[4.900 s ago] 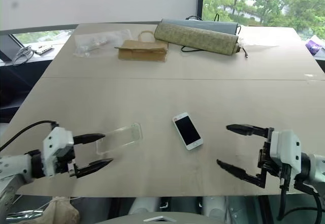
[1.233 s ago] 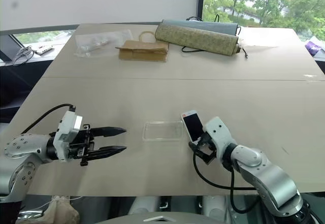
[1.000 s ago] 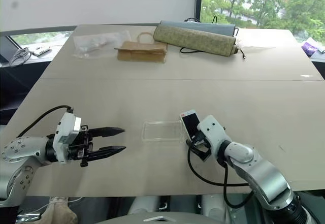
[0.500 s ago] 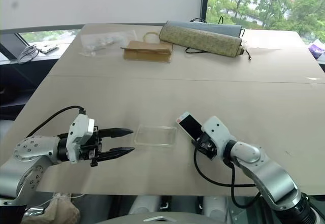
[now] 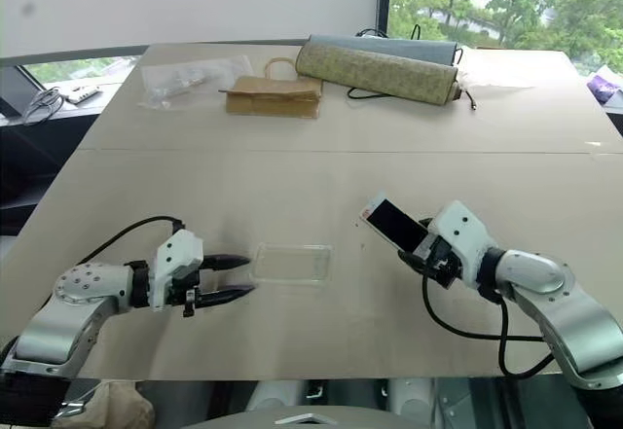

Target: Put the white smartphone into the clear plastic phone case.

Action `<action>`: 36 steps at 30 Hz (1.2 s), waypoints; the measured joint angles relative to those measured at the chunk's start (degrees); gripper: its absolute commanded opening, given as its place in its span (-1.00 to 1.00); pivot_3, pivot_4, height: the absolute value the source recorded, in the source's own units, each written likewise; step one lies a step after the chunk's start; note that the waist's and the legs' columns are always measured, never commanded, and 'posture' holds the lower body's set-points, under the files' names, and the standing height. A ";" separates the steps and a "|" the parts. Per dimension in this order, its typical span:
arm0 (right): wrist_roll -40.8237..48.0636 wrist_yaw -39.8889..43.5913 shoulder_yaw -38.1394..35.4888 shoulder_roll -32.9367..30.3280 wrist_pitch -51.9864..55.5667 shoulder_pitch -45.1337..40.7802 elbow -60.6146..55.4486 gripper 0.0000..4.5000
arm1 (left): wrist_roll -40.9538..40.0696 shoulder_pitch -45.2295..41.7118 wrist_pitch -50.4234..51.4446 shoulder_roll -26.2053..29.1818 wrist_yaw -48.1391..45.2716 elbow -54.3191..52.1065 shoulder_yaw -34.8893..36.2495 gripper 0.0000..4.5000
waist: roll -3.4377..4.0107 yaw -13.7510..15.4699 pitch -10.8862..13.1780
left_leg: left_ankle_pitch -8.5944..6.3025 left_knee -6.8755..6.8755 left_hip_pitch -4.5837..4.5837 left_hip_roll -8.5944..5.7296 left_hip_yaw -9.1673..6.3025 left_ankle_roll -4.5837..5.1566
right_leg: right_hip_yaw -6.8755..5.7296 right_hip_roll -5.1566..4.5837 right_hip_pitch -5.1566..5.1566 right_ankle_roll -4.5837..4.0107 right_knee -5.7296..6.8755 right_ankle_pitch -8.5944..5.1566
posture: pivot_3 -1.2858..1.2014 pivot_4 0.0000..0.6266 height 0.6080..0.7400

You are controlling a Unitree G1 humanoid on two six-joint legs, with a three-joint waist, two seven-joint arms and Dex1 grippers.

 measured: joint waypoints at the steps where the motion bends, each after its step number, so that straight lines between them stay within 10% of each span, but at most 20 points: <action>1: 0.37 0.81 -0.05 -0.19 -0.12 -0.35 -0.10 0.32 | 0.34 -0.44 -0.67 -0.01 -0.03 0.44 -0.43 0.18 | 0.00 0.05 0.00 | 0.00 0.01 0.00 0.00 0.00 0.00 | -0.01 -0.01 0.00 0.00 0.00 -0.01 | 0.03 -0.52 1.00; 10: 2.01 3.65 -1.47 -1.38 -0.22 -0.76 -0.76 0.32 | 0.30 -6.27 -5.26 3.10 -4.64 11.09 -0.37 0.18 | 0.01 -0.10 0.01 | 0.01 0.08 0.02 0.02 0.06 0.00 | -0.11 -0.20 -0.02 -0.18 0.06 -0.12 | 0.03 -0.52 1.00; 17: 1.87 3.46 -1.65 -1.40 -0.54 -0.77 -0.78 0.31 | 2.12 -11.91 -8.85 2.79 -6.15 18.11 -1.73 -1.00 | 0.02 -0.02 0.01 | 0.00 0.06 -0.01 -0.02 0.15 0.00 | -0.11 -0.04 -0.02 -0.13 0.04 0.11 | 0.03 -0.52 1.00; 36: 3.00 5.69 -4.95 -3.86 -0.55 -0.40 -1.73 0.31 | 2.69 -13.67 0.24 -4.24 -5.86 6.42 -11.24 -1.00 | 0.03 0.01 0.01 | 0.01 0.15 0.00 -0.02 0.09 0.00 | 0.01 0.04 0.01 -0.10 0.09 0.11 | 0.03 -0.52 1.00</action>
